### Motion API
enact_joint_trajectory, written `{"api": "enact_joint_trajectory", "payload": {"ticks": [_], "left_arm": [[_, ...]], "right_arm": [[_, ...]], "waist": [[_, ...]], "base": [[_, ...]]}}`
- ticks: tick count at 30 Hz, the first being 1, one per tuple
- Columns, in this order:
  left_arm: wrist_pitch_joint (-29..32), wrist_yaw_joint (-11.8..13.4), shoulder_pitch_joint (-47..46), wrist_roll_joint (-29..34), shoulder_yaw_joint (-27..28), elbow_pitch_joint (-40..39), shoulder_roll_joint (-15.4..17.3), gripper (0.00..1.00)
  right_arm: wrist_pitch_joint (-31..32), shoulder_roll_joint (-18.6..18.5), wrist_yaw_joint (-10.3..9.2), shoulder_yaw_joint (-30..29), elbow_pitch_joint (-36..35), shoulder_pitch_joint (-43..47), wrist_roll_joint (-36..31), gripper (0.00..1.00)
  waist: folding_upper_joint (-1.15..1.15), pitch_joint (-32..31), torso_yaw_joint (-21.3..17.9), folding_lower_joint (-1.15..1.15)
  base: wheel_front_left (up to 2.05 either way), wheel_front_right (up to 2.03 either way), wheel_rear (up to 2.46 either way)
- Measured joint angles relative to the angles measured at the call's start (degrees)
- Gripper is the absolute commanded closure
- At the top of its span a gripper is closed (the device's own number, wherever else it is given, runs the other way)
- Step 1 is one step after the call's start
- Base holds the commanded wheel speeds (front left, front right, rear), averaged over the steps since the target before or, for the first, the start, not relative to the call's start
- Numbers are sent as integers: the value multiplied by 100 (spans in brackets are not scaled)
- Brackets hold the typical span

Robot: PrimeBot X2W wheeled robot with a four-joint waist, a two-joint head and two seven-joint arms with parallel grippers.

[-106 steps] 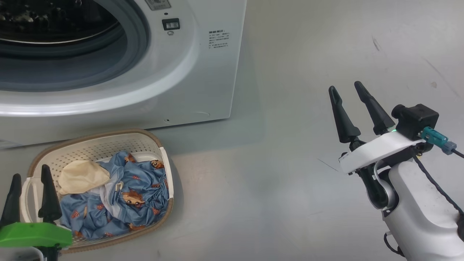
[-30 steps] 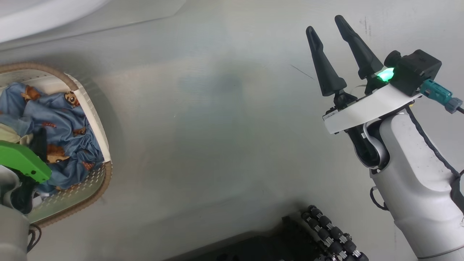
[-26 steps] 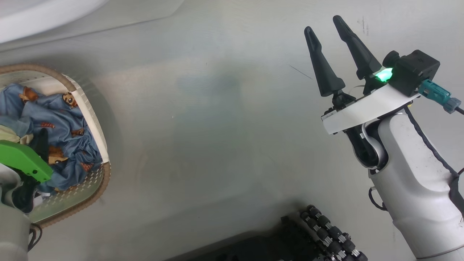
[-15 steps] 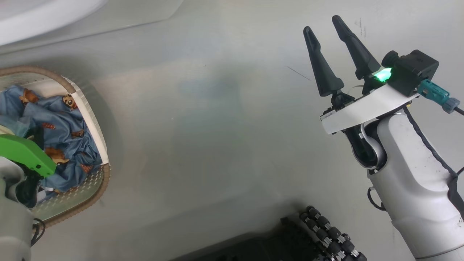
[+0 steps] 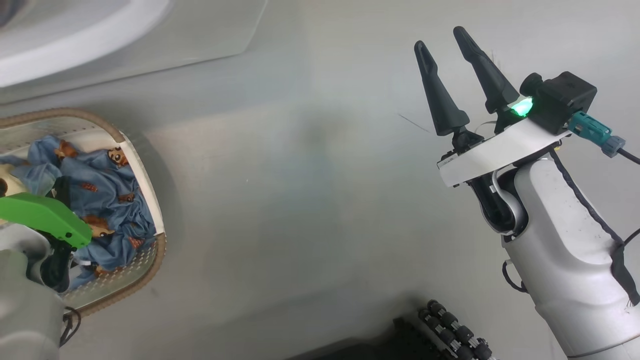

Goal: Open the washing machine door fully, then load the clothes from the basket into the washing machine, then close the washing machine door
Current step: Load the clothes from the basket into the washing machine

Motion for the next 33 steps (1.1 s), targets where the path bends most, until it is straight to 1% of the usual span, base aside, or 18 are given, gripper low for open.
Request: {"api": "enact_joint_trajectory", "payload": {"ticks": [5,9,18,27,33], "left_arm": [[-168,0,220,-181,-33,12,-34,100],[-302,0,402,-282,-172,-21,-70,100],[-683,0,688,-534,-363,-265,-174,100],[-992,0,1196,-742,-606,-485,-163,100],[-1178,0,1451,-770,-877,-679,-156,100]], "right_arm": [[0,-2,0,-7,79,4,1,0],[0,-13,0,-5,146,15,2,0],[0,-105,0,26,313,181,12,0],[0,-132,0,85,444,427,122,0],[0,-193,0,86,534,578,186,0]], "waist": [[0,-252,52,0],[0,-471,108,0],[0,-1010,254,0],[0,-1624,372,0],[0,-2038,462,0]], "base": [[0,0,0],[0,0,0],[0,0,0],[0,0,0],[0,0,0]]}}
